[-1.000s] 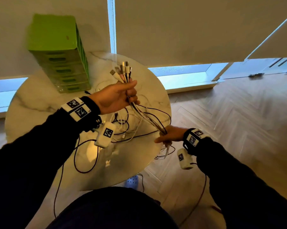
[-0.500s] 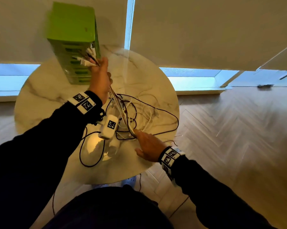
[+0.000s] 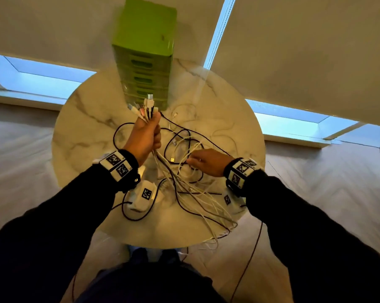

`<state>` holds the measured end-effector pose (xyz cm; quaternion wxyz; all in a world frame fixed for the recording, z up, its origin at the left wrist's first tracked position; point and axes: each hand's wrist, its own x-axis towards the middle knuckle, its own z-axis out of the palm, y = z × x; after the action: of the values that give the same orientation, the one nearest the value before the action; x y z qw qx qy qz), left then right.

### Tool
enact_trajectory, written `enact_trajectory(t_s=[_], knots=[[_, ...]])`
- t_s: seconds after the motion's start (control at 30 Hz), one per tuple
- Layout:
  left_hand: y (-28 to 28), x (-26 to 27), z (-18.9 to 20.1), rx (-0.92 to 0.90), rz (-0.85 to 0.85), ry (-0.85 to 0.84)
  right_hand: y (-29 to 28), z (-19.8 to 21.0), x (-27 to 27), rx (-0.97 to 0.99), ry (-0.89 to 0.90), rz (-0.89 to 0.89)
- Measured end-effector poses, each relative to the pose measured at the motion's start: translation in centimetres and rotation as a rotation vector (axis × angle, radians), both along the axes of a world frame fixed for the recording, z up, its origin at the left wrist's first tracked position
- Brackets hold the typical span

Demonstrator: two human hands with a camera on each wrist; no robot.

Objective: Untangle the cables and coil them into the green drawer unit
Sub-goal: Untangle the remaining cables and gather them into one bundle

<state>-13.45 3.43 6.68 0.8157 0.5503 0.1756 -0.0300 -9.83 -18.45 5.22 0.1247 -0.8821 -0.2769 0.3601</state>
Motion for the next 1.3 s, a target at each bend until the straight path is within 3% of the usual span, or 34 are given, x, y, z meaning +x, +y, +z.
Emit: enact_trajectory(t_s=[0.17,0.37,0.6,0.7,0.8,0.87,0.93,1.0,1.1,1.23,1.3], knots=[[-0.1,-0.4,-0.5,0.105,-0.01,0.001,3.8,-4.3,6.3,-0.104,-0.28,0.085],[0.5,-1.4,-1.3,0.177,0.021,0.049,5.8,-7.8,8.0,-0.272,-0.449,0.3],[0.6,-1.3,-2.9,0.236,0.128,0.044,3.7,-8.0,9.1,-0.189,-0.655,0.434],[0.3,-0.8,-3.1,0.217,0.165,0.065,2.9,-5.2,10.2,0.022,-0.564,0.205],[-0.4,-0.3,-3.5,0.203,0.211,0.088,2.8,-1.5,10.4,0.432,-0.193,-0.344],[-1.0,0.1,-3.7,0.13,0.232,0.12,3.2,0.5,9.6,0.674,-0.112,-0.629],[-1.7,0.5,-3.2,0.003,0.237,0.14,3.9,2.6,7.5,0.9,0.027,-0.763],[-2.5,0.7,-2.4,-0.143,0.214,0.127,4.4,3.7,4.9,1.015,0.127,-0.764],[-3.1,0.7,-1.5,-0.221,0.183,0.131,4.1,3.3,1.8,0.799,0.048,-0.672],[-2.9,0.1,-1.2,-0.147,0.161,0.155,1.8,1.7,0.8,0.072,-0.008,-0.369],[-2.9,-0.4,-1.1,-0.1,0.14,0.146,0.6,2.0,0.3,-0.055,-0.078,-0.323]])
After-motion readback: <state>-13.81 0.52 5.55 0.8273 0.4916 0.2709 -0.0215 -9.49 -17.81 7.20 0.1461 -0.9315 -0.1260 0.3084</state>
